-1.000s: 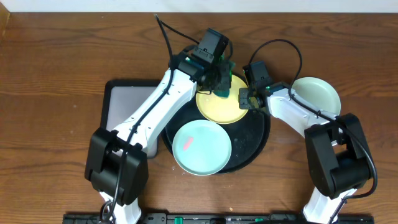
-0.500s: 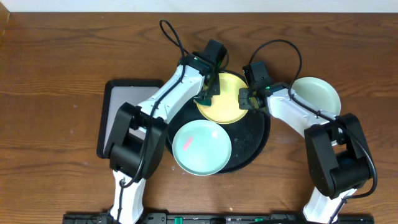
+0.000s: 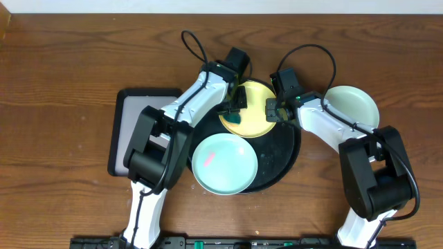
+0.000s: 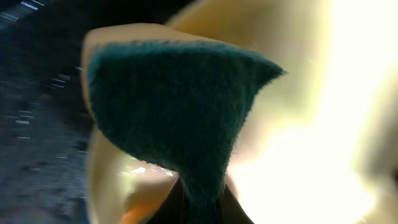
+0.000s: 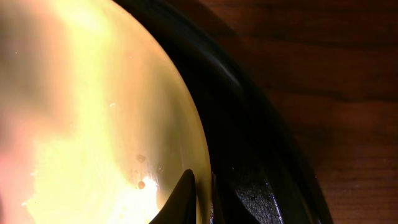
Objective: Clean dirty plates on tray and stack at the side
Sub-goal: 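Scrub the yellow plate with the sponge while the right gripper holds it, then carry the sponge with the left gripper back over the left mat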
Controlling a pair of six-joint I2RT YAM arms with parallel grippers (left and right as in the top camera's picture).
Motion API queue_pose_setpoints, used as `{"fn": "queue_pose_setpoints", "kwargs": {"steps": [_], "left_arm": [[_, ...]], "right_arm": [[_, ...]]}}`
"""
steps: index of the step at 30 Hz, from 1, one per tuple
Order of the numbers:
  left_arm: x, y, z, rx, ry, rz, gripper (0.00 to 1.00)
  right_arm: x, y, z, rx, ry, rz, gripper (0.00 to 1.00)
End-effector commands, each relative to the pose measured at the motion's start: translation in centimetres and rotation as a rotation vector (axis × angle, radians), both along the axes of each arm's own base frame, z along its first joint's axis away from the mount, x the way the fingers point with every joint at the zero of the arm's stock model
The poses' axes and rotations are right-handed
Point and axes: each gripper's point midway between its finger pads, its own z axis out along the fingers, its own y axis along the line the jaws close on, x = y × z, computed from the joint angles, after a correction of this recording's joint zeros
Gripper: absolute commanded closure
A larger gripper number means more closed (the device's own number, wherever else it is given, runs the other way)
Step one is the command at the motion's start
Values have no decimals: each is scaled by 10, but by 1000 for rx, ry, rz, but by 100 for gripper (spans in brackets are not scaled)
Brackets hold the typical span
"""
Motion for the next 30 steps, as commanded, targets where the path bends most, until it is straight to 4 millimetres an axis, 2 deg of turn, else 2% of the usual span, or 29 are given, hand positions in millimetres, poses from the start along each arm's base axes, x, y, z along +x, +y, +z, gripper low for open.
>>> {"fn": "queue_pose_setpoints", "kwargs": {"steps": [1, 5, 9, 12, 14, 17, 19, 23, 26, 30], "left_arm": [[-47, -50, -10, -264, 244, -62, 93], [-49, -57, 6, -318, 246, -73, 93], [-29, -44, 52, -277, 82, -64, 92], [-17, -27, 94, -237, -53, -36, 92], [-12, -11, 121, -205, -133, -3, 93], [-12, 19, 161, -147, -239, 48, 93], [-16, 43, 184, -98, -290, 88, 92], [-35, 102, 221, 48, -370, 134, 92], [-54, 146, 238, 173, -391, 158, 92], [-81, 195, 250, 318, -372, 223, 92]], "right_arm": [[-7, 4, -8, -1, 25, 14, 92], [-7, 4, -8, -1, 24, 14, 89], [-7, 4, -8, 0, 22, 14, 61], [-7, 4, -8, 0, 22, 14, 41], [-7, 4, -8, 1, 22, 15, 32], [-7, 6, -8, 10, 26, 19, 29], [-8, 8, -8, 23, 32, 25, 31], [-10, 8, -9, 23, 38, 26, 54], [-11, 8, -9, 21, 44, 25, 69], [-11, 7, -9, 20, 45, 25, 88]]}}
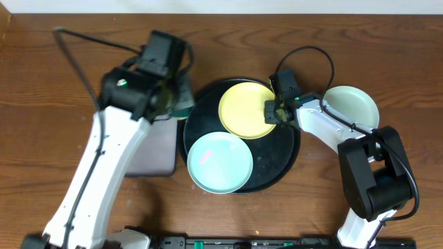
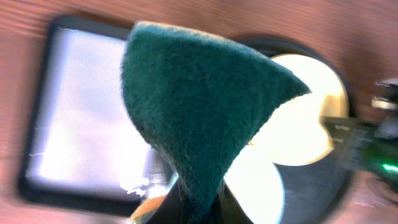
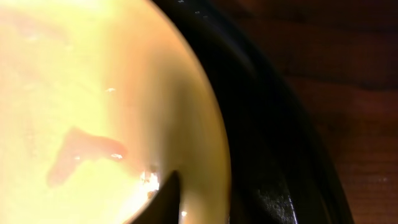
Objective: Clean dirty plates on tray and stack at the side
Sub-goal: 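Carry the sponge with the left gripper back over the left mat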
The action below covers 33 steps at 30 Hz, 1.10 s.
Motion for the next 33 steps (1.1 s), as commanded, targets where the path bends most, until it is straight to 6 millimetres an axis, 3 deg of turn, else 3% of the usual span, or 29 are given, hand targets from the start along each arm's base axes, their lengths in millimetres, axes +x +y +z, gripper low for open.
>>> {"fn": "queue_pose_setpoints", "kwargs": {"steps": [1, 2, 5, 8, 13, 23, 33], "left_arm": [[-16, 57, 18, 199, -27, 89, 92], [-21, 64, 19, 219, -18, 103, 92], [-31, 80, 18, 266, 17, 137, 92], [-33, 86, 16, 280, 32, 149, 92], [-31, 87, 13, 291, 29, 152, 92], [-26, 85, 5, 295, 21, 136, 92], [-26, 85, 3, 296, 26, 136, 92]], "right_arm": [[-4, 2, -6, 3, 16, 7, 94], [-3, 2, -5, 5, 12, 7, 99], [2, 4, -3, 14, -11, 8, 99], [9, 7, 7, 28, -37, 9, 99], [15, 22, 36, 115, -80, 22, 99], [21, 25, 86, 179, -185, -7, 99], [28, 53, 107, 190, -298, -1, 99]]}}
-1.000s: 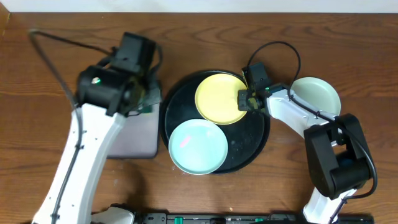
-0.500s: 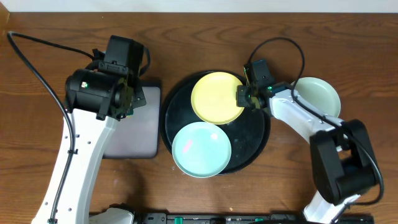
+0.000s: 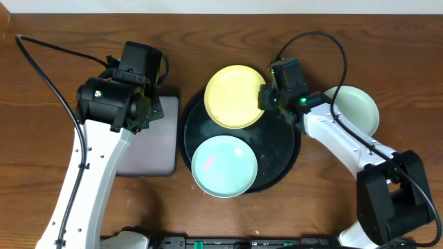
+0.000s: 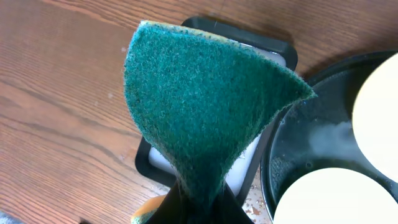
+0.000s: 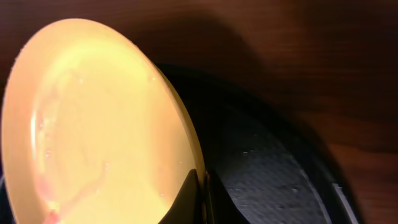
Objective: Clean dirty plates on tray and stack at the side
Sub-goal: 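Carry the sponge with the left gripper back over the left mat, then lift the yellow plate by its rim and tilt it over the tray, right gripper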
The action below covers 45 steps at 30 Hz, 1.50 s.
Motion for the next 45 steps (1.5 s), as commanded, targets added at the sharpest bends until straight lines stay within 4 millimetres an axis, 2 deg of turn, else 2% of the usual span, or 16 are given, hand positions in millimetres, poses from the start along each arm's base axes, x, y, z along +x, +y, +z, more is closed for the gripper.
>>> {"fn": "queue_pose_setpoints", "kwargs": {"steps": [1, 6, 11, 16, 22, 27, 37, 45], "left_arm": [[0, 6, 0, 32, 2, 1, 92], [0, 6, 0, 32, 2, 1, 92], [0, 6, 0, 33, 3, 1, 92], [1, 6, 0, 35, -2, -7, 92], [3, 5, 1, 37, -9, -18, 92], [3, 5, 1, 39, -7, -22, 92], [4, 5, 1, 39, -8, -22, 92], [4, 5, 1, 40, -7, -24, 92]], "right_arm": [[3, 16, 22, -5, -78, -12, 99], [1, 35, 33, -85, -177, -25, 99], [-3, 56, 48, -195, -300, 37, 99], [-7, 67, 63, -303, -410, 57, 99], [-8, 84, 76, -269, -468, 63, 99], [-7, 90, 84, -249, -501, 65, 99], [-1, 96, 100, -461, -627, 262, 99], [-6, 102, 134, -549, -739, 352, 99]]}}
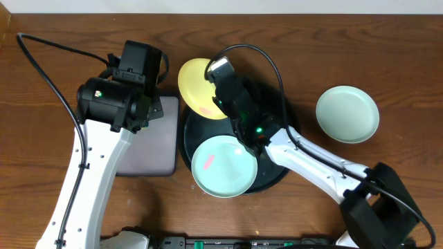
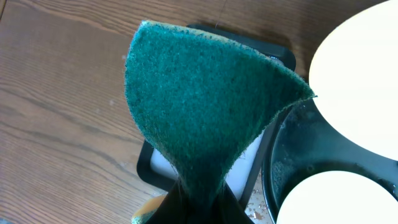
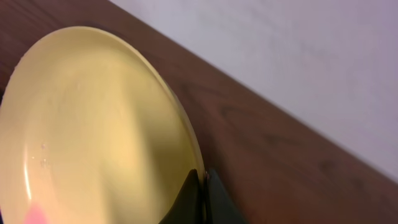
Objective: Clean dirty plates on tray and stack at the side
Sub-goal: 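Lift the yellow plate by its rim and tilt it over the tray, right gripper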
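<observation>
My right gripper (image 3: 204, 186) is shut on the rim of the yellow plate (image 1: 197, 88), which hangs lifted over the upper-left edge of the round black tray (image 1: 273, 169); a pink smear shows low on the yellow plate (image 3: 93, 118). A light-blue plate (image 1: 224, 164) with a pink smear lies on the tray's front left. My left gripper (image 2: 198, 202) is shut on a folded green sponge (image 2: 208, 112), held above the small rectangular tray (image 1: 145, 145) on the left. A pale-green plate (image 1: 347, 114) rests on the table at the right.
Both trays sit side by side on the brown wooden table (image 1: 55, 173). Cables loop above both arms. The right arm (image 1: 304, 155) stretches across the round tray from the lower right. A white wall edges the table's far side (image 3: 298, 56).
My right gripper has carried the yellow plate leftward, from the tray's top to over its upper-left edge, higher and tilted. The left arm and sponge have not moved.
The left gripper held the sponge on the yellow plate while the right gripper gripped its rim on the tray. Then the left arm was back over the rectangular tray with the sponge. The right gripper then held the plate lifted, and now farther left.
</observation>
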Controlling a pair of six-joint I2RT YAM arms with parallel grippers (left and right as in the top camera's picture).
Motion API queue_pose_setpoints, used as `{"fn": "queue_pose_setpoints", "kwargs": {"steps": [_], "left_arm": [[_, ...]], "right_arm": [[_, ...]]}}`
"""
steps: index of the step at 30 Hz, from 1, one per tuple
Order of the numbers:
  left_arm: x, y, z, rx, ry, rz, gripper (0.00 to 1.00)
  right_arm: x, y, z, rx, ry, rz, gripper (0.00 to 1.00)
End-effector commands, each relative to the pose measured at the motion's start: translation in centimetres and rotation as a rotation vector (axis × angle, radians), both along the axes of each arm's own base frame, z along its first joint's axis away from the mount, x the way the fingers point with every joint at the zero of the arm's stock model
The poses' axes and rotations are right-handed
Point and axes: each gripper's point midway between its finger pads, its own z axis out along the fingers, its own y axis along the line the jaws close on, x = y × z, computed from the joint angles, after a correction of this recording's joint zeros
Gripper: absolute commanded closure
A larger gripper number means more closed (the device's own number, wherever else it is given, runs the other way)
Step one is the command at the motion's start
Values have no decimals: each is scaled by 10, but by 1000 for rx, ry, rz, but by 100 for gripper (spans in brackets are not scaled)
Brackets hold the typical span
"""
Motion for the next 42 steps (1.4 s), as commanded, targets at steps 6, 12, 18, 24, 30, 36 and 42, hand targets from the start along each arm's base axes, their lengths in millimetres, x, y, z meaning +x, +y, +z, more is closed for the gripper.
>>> {"fn": "queue_pose_setpoints", "kwargs": {"steps": [6, 12, 18, 24, 30, 36, 42], "left_arm": [[-1, 5, -1, 27, 7, 0, 92], [-1, 5, -3, 28, 11, -1, 92], [-1, 5, -3, 28, 10, -1, 92], [-1, 5, -3, 27, 10, 0, 92], [-1, 5, -3, 27, 11, -1, 92], [-1, 5, -3, 27, 11, 0, 92], [-2, 3, -3, 16, 13, -5, 93]], "right_arm": [[-14, 4, 72, -57, -161, 80, 99], [-19, 3, 90, -193, -226, 140, 99], [-24, 2, 92, -364, -269, 155, 99], [-26, -2, 95, -386, -279, 111, 99], [-26, -2, 95, -364, -276, 100, 99], [-16, -21, 96, -221, -245, -15, 99], [7, -65, 70, 163, -81, -231, 99]]}}
